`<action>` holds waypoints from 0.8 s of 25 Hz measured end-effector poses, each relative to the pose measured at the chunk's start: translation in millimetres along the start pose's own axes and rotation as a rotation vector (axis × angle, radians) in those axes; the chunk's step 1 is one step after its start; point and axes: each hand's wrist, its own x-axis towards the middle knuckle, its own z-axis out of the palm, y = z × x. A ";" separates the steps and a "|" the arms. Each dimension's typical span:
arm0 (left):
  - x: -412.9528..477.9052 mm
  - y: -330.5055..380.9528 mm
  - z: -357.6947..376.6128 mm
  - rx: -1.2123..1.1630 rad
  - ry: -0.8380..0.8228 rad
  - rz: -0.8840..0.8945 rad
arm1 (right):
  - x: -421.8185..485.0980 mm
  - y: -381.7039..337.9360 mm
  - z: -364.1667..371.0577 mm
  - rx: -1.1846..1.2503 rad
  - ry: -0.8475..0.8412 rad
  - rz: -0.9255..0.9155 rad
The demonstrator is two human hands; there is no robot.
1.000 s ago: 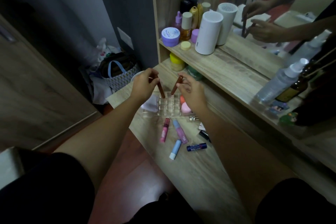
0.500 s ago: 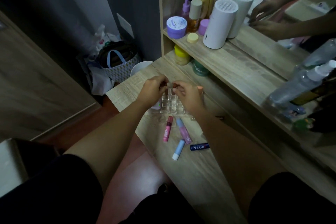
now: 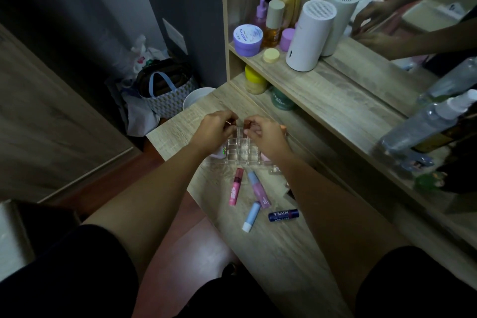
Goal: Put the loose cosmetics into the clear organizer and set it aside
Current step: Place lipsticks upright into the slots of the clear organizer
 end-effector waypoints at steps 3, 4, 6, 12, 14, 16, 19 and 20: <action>1.2 -0.2 0.1 -0.006 -0.002 -0.016 | 1.3 0.1 0.1 -0.011 -0.005 0.009; 1.7 -0.7 0.1 -0.008 -0.002 -0.022 | 1.3 -0.1 0.3 -0.005 -0.004 0.009; 3.1 -1.7 0.0 -0.006 -0.006 -0.023 | 1.7 -0.6 -0.3 -0.003 0.001 0.001; 5.6 -3.9 0.2 0.018 -0.014 -0.016 | 4.0 2.0 -2.0 0.034 0.001 -0.020; 6.7 -4.6 0.5 0.026 -0.028 -0.021 | 4.4 2.6 -1.5 0.053 0.003 -0.011; 7.6 -5.0 1.4 0.032 -0.036 -0.015 | 4.7 3.0 -1.1 0.077 0.003 -0.006; 9.3 -4.5 2.4 0.032 -0.035 -0.014 | 5.1 1.6 -0.8 0.052 0.006 -0.001; 10.1 -4.3 2.7 0.034 -0.034 -0.012 | 5.7 0.7 -0.9 0.039 0.006 0.003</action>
